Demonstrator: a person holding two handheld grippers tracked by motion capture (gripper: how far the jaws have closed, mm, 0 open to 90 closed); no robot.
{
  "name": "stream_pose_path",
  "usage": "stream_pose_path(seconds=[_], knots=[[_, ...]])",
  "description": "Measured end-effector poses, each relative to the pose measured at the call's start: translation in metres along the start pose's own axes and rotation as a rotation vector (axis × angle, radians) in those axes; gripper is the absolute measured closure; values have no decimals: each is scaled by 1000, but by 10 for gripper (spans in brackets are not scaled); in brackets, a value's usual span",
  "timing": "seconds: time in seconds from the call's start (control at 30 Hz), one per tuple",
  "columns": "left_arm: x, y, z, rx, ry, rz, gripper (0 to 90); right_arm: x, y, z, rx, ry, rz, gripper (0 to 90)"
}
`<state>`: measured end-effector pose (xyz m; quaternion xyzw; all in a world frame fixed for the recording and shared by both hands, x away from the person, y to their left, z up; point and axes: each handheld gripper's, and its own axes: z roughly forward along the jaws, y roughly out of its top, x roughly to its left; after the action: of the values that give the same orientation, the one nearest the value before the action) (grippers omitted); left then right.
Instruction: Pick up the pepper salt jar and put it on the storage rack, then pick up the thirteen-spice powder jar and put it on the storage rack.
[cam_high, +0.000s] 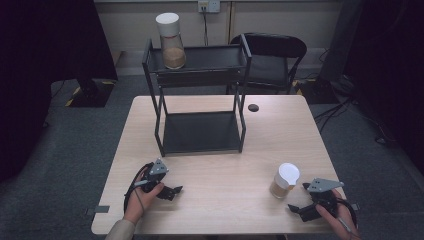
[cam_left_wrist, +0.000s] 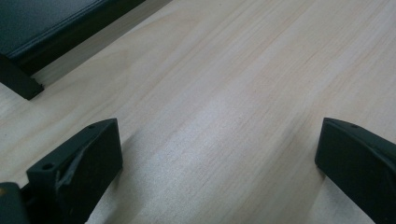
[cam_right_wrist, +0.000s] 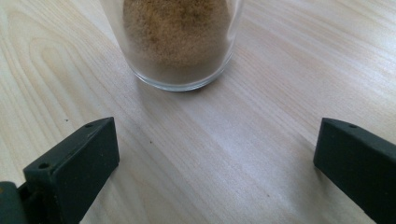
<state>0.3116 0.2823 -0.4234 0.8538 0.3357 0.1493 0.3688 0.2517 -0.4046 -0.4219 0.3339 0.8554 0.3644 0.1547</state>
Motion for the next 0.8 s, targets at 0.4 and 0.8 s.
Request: stream_pose_path(seconds=[0.4,0.8], knots=[[0,0,0,0,1,-1,0,0,0,0,0,1,-1,0],[0,0,0,0,1,-1,0,-1,0,0,0,-1,11,0]])
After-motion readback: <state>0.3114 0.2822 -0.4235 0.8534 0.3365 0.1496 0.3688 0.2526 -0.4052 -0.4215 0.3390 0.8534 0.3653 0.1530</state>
